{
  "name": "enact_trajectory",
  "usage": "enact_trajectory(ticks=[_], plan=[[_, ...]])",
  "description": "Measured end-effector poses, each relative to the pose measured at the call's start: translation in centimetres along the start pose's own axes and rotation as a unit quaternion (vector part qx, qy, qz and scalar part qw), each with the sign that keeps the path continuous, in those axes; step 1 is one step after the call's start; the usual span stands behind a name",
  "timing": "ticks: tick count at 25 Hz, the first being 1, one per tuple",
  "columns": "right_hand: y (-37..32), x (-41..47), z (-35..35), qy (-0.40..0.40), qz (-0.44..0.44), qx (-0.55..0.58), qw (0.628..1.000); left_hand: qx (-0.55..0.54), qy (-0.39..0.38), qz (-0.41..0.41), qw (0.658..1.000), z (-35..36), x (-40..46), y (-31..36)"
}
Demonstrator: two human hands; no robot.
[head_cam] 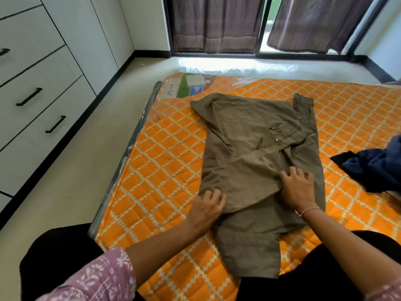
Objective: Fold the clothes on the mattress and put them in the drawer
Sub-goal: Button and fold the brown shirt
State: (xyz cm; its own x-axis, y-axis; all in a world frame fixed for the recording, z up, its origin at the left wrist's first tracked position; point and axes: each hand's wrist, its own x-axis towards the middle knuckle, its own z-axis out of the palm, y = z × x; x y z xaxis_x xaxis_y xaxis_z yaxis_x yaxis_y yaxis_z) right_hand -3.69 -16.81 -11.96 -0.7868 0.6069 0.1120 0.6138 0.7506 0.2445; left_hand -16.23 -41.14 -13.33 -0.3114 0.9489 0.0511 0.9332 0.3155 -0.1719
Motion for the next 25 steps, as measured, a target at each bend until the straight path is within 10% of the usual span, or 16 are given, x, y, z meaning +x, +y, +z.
enact_trajectory(ticks=[5, 10, 16, 21, 25], plan=[[-4.1, -0.2, 0.9, 0.016, -0.256, 0.022, 0.966, 0.003, 0.002, 0.006, 1.0, 1.1, -1.7, -1.6], [-1.9, 1.4, -1.8, -0.093, -0.24, -0.024, 0.966, 0.055, -0.003, 0.103, 0.993, -0.6, -1.2, -1.4], [-4.2, 0.5, -1.2, -0.282, -0.237, -0.028, 0.929, 0.086, -0.336, 0.052, 0.936, -0.1, 0.0, 0.9], [-5.7, 2.7, -1.3, -0.617, -0.153, 0.028, 0.771, -0.11, -0.561, 0.0, 0.82, -1.3, 0.2, -2.7], [-6.7, 7.6, -2.7, -0.41, -0.077, 0.215, 0.883, -0.133, -0.207, -0.081, 0.966, -0.8, 5.0, -5.7]])
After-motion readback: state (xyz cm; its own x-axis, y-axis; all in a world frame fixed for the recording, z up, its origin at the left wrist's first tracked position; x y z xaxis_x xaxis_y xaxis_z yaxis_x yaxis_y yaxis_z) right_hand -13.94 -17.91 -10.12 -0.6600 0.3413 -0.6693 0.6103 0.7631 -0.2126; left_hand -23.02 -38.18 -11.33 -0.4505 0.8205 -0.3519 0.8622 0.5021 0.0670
